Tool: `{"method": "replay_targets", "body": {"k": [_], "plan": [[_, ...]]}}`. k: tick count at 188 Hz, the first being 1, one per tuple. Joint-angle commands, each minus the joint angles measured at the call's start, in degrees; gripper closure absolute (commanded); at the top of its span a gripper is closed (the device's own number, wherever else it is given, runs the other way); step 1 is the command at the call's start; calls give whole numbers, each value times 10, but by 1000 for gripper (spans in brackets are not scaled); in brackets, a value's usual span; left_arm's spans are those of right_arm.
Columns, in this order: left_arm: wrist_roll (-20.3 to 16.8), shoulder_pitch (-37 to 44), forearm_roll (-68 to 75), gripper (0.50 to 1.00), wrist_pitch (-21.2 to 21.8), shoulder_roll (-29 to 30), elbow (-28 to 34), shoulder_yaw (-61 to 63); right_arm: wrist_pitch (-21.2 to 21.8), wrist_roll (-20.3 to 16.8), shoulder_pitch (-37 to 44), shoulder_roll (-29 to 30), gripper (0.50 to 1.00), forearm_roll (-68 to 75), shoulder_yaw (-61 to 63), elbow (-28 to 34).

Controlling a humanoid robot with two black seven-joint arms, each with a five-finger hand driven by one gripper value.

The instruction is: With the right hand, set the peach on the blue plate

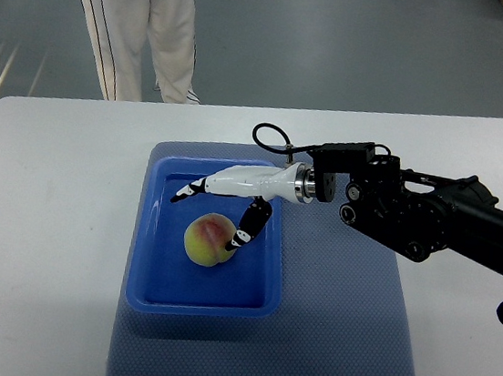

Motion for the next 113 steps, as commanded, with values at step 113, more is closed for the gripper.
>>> {"method": "replay_targets", "body": {"k": [113], "plan": [[0,1,0,500,0,0,0,0,-87,-1,-202,-36,579,482,353,-26]]}}
